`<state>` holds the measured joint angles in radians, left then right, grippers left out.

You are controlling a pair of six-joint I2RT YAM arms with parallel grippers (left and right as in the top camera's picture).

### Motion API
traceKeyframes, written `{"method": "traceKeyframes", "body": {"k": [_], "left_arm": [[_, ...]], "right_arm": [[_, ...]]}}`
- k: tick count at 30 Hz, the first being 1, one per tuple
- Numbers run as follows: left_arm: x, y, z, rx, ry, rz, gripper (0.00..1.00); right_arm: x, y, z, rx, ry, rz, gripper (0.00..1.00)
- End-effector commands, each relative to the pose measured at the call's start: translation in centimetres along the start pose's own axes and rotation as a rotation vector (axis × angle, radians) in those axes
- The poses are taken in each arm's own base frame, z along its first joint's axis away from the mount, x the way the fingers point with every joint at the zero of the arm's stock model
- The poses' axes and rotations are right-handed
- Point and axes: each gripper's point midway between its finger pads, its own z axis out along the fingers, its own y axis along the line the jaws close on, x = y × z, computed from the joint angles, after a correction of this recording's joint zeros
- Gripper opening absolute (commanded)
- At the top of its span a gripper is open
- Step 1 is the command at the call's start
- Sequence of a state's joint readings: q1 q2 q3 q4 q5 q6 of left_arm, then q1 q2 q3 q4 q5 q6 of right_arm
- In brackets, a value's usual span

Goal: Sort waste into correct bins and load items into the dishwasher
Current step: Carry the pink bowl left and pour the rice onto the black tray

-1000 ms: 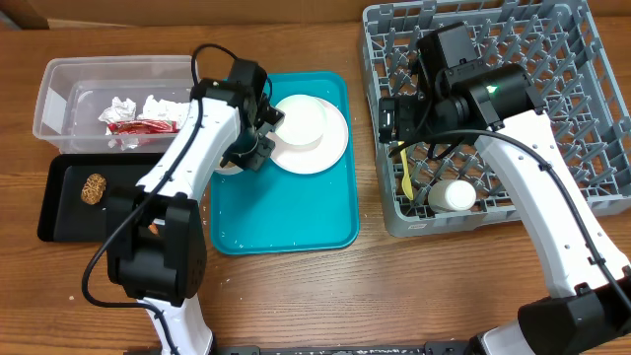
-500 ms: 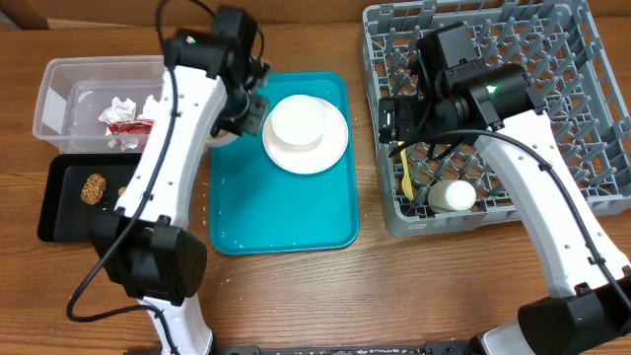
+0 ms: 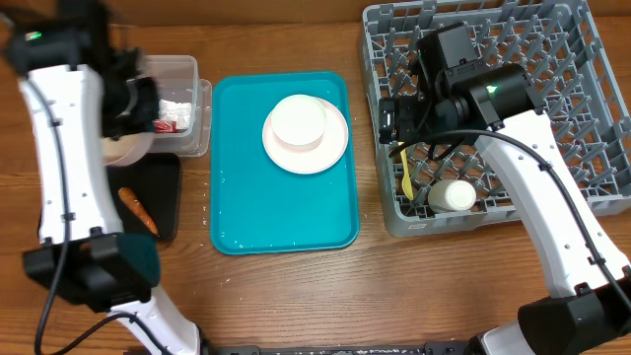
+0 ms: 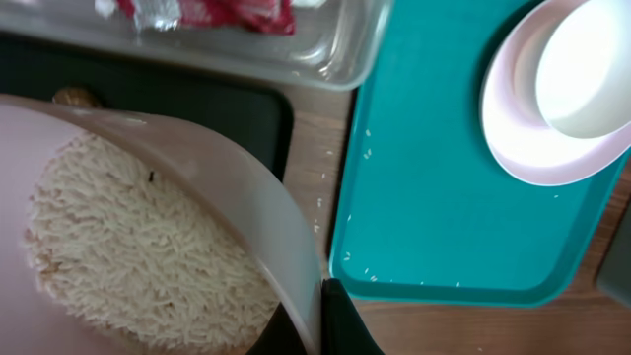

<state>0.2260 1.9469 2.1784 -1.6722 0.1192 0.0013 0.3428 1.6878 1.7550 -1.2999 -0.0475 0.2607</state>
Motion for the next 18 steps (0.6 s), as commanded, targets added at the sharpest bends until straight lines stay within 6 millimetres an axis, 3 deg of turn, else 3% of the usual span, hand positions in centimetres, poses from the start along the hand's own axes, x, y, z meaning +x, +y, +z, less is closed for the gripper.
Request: {"method": "traceKeyframes", "body": {"k": [1,3,9,18], "left_arm": [[0.6,1.4,0.3,0.137,-0.003,-0.013,0.04],[0.3,2.0,1.2,0.22,-0.017,-0.034,0.04],[-0.5,1.5,3.1,0.525,-0.101,-0.009,0.04],[1.5,2.7,5.4,0.721,-0.153,0.027,0.04]], "right_arm": [[-0.6,0.4,-1.0,-0.014,-0.037,-0.013,1.0],[-0.6,0.4,-1.0,-0.014,-0.038,-0.013,1.0],[-0.5,0.4,-1.0,-0.013,-0.035,-0.009,1.0],[-0.2,0.3,-1.0,-0.008,-0.02,-0.004,1.0]]}}
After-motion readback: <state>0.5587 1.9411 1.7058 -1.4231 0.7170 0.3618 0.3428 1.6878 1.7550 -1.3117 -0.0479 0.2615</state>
